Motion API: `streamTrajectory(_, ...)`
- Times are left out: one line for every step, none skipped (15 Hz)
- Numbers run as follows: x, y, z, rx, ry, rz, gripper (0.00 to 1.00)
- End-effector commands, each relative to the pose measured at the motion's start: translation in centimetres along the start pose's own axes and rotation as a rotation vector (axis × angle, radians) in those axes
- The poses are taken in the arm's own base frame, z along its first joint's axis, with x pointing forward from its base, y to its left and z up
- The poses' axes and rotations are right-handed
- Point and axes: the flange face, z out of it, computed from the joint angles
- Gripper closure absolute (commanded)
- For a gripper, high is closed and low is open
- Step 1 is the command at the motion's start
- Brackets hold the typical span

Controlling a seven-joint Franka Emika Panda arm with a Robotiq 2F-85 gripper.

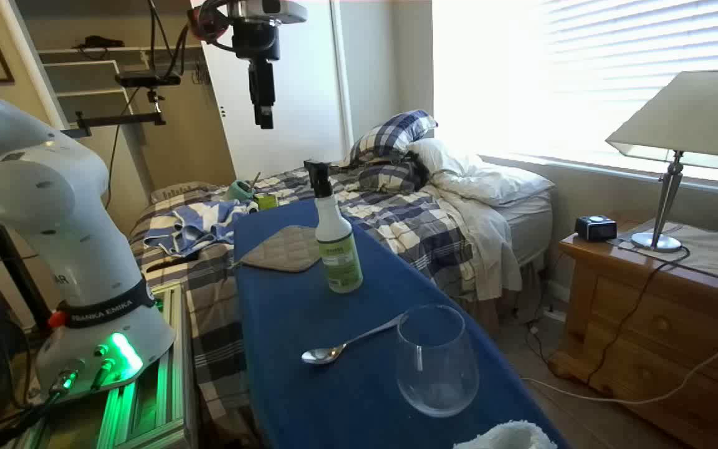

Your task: Press the spray bottle on the table

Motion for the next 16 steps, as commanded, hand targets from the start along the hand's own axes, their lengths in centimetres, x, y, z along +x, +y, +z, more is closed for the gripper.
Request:
streamTrajectory(0.0,0.0,-0.1,0.000,-0.001,0.000,0.00)
streamTrajectory(0.0,0.0,-0.1,0.000,-0.001,0.000,0.00)
streamTrajectory(0.0,0.0,-0.1,0.000,-0.001,0.000,0.00)
streamTrajectory(0.8,0.1,-0.2,0.006,0.034,-0.020,0.00)
streamTrajectory(1.5,0.1,-0.6,0.009,0.071,-0.053,0.00)
streamTrajectory(2.5,0.0,-0.9,0.010,0.108,-0.088,0.00)
streamTrajectory(3.4,-0.1,-1.1,0.012,0.145,-0.133,0.00)
streamTrajectory(4.3,-0.2,-1.3,0.018,0.174,-0.174,0.00)
streamTrajectory(5.4,0.0,-1.1,0.023,0.187,-0.201,0.00)
streamTrajectory(6.4,0.2,-1.0,0.024,0.195,-0.220,0.00)
streamTrajectory(7.7,0.7,-0.8,0.021,0.200,-0.229,0.00)
streamTrajectory(8.8,1.0,-0.7,0.032,0.188,-0.225,0.00)
streamTrajectory(9.8,1.5,-0.6,0.026,0.178,-0.232,0.00)
streamTrajectory(10.9,2.0,-0.3,0.028,0.145,-0.226,0.00)
streamTrajectory(11.9,2.4,-0.1,0.026,0.117,-0.219,0.00)
streamTrajectory(12.8,2.9,0.2,0.023,0.084,-0.203,0.00)
